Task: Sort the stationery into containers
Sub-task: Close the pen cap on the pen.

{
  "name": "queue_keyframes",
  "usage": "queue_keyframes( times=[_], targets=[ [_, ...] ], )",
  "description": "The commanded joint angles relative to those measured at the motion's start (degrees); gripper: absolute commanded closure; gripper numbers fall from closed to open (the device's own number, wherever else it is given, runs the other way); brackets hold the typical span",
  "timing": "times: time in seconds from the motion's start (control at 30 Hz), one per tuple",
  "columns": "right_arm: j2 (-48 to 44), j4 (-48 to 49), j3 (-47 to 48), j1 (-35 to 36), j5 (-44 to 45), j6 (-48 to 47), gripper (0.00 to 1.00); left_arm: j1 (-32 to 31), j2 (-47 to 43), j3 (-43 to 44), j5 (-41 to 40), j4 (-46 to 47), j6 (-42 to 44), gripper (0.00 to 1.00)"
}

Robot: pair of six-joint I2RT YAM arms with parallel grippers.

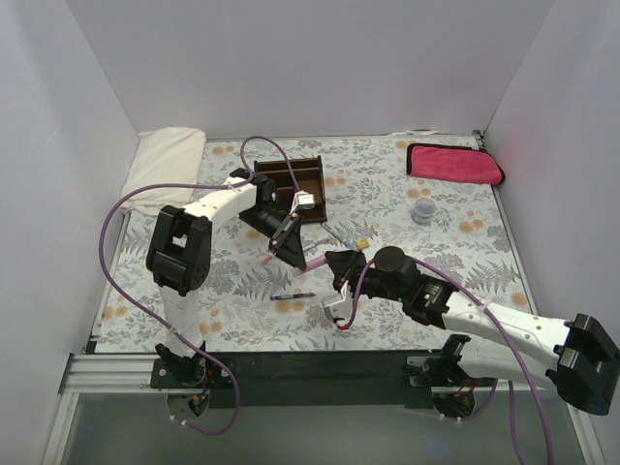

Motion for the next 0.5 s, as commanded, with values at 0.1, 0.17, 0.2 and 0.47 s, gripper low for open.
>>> queue_keyframes(
  times=[0.1,0.17,0.2,0.47],
  targets=[
    [-0.72,2.70,2.96,3.21,-5.94,0.85,0.99,-0.59,-4.15,-1.40,-0.10,2.19,1.86,0.82],
    [-0.72,2.70,2.96,3.21,-5.16,1.29,0.99,-0.50,-5.21,-2.19,-0.98,2.19,2.47,0.76],
    [-0.72,2.70,3.05,3.21,-5.06,1.55,0.99,-0.50,-5.39,-2.36,-1.68,2.19,2.65,0.74],
    [1.91,2.70,4.72,3.13,-2.87,3.66,0.99,-0.50,-6.79,-2.01,-5.81,2.28,4.40,0.64]
  ],
)
